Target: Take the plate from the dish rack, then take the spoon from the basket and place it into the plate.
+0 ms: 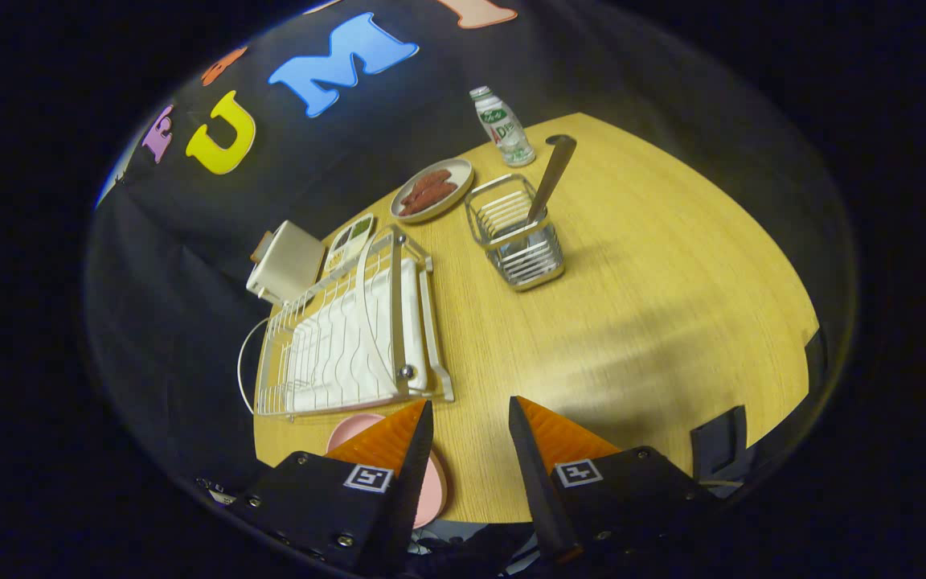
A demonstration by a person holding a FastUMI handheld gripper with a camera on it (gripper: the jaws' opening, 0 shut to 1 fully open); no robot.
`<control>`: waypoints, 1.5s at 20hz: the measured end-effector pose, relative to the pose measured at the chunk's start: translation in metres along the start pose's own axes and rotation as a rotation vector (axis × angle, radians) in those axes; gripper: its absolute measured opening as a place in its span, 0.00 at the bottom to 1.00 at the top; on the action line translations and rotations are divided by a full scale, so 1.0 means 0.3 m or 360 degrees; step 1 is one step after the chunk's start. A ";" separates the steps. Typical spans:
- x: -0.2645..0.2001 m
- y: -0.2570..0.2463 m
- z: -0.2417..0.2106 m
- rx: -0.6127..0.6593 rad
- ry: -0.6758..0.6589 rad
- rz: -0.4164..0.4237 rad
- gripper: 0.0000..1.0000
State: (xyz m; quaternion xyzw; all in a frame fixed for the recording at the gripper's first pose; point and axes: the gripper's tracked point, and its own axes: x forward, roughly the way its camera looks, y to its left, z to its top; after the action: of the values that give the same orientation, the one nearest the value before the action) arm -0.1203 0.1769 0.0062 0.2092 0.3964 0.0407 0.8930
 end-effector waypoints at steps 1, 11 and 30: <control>0.002 -0.015 0.051 -0.0002 -0.0075 -0.0030 0.59; 0.132 -0.142 0.380 0.0223 -0.0412 -0.0176 0.59; 0.289 -0.198 0.563 0.0417 -0.0434 -0.0203 0.05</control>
State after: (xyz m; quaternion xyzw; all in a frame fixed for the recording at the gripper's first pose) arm 0.0557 0.0858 0.0232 0.3018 0.2863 -0.0967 0.9042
